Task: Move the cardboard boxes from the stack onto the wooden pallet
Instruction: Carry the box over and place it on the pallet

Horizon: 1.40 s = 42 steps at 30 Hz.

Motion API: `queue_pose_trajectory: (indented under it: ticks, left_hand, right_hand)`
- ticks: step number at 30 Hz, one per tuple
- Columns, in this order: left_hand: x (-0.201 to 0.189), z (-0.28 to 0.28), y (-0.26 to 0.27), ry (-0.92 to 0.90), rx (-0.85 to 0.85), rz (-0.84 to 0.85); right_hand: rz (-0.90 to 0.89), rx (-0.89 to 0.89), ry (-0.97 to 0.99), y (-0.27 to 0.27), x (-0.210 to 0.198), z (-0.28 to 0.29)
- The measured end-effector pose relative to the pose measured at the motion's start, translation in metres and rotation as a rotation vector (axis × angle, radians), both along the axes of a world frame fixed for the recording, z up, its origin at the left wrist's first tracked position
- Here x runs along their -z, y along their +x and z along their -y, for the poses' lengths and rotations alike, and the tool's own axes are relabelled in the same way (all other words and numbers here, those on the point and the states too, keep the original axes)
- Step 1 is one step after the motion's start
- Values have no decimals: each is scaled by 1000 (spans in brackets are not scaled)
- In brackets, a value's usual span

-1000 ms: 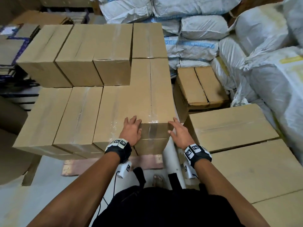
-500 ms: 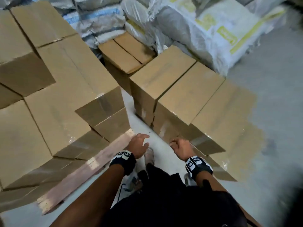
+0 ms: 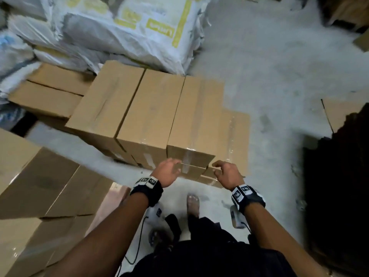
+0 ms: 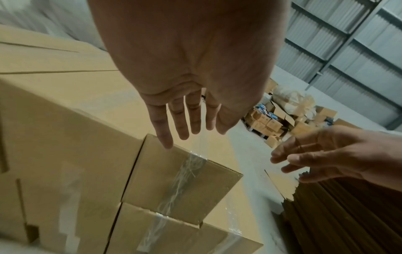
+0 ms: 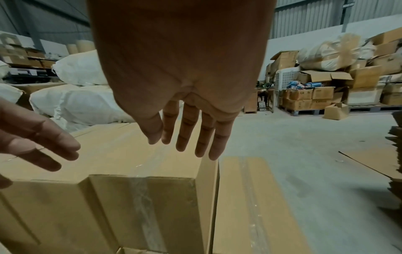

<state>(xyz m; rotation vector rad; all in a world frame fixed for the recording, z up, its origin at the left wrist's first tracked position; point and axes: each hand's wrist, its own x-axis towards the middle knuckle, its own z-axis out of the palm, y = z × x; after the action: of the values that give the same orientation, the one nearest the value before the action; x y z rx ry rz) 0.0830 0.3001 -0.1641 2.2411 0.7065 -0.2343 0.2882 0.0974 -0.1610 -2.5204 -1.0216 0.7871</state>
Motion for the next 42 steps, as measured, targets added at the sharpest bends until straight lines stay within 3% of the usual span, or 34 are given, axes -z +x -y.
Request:
queue_pose_trajectory:
  ticks: [7, 11, 21, 26, 31, 37, 42]
  left_hand:
    - [16, -69, 111, 67, 47, -65]
    - [56, -120, 157, 154, 129, -105]
    - [107, -185, 245, 464, 183, -71]
    - [123, -190, 259, 473, 206, -83]
    - [121, -192, 281, 482, 249, -33]
    - [131, -194, 308, 344, 274, 116]
    - [134, -185, 311, 330, 239, 236]
  right_hand:
    - [83, -59, 80, 101, 25, -58]
    - [74, -114, 100, 151, 53, -107]
    - [202, -65, 50, 220, 146, -206]
    - [236, -68, 171, 231, 160, -198]
    - [94, 17, 264, 244, 160, -181]
    - [24, 66, 394, 259, 160, -161]
    - [-5, 88, 435, 260, 158, -153]
